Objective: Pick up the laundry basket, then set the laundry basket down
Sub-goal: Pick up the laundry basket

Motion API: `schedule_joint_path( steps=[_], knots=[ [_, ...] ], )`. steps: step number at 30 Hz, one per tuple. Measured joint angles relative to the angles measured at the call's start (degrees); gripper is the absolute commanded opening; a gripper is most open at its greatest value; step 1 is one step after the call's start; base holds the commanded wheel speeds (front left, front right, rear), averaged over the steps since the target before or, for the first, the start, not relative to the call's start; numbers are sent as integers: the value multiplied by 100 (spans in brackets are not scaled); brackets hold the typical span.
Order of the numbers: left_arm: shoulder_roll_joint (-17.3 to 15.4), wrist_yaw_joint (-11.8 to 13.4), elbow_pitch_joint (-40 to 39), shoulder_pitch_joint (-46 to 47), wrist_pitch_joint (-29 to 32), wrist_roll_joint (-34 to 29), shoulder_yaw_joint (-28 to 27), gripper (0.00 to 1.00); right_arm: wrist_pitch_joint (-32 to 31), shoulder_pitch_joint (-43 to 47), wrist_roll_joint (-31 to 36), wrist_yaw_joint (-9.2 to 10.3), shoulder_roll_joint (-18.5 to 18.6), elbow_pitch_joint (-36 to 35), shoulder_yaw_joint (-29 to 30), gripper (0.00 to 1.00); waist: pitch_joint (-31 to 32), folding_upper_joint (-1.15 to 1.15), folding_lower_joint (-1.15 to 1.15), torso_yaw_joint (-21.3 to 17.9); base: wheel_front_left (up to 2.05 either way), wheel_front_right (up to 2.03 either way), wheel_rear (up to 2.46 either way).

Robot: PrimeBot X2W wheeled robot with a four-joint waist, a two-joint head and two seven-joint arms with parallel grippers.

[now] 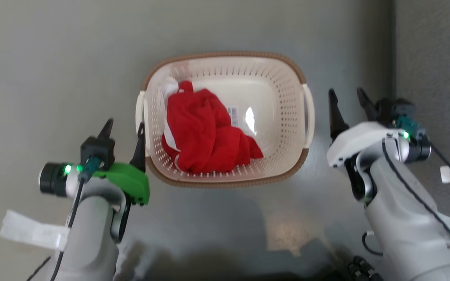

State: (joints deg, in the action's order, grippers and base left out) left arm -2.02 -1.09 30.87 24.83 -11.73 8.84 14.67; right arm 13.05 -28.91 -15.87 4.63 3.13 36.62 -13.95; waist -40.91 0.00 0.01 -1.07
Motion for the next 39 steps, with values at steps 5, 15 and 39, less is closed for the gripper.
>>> schedule_joint_path(
  steps=[5, 15, 39],
  knots=[
    [20, -24, 113, 393, -25, 8, 189, 100, 1, -425, -43, 2, 24, 146, -18, 100, -411, 0, 0, 50, 0, 0, 0],
    [41, -24, 605, 815, -103, 185, 252, 100, 40, -820, -86, -8, 40, 526, -216, 100, -1013, 0, 0, 146, 0, 0, 0],
    [66, -22, 1558, 1518, -220, 722, 742, 100, 86, -1292, -324, -110, 48, 1446, -719, 89, -1410, 0, 0, 266, 0, 0, 0]
  ],
)
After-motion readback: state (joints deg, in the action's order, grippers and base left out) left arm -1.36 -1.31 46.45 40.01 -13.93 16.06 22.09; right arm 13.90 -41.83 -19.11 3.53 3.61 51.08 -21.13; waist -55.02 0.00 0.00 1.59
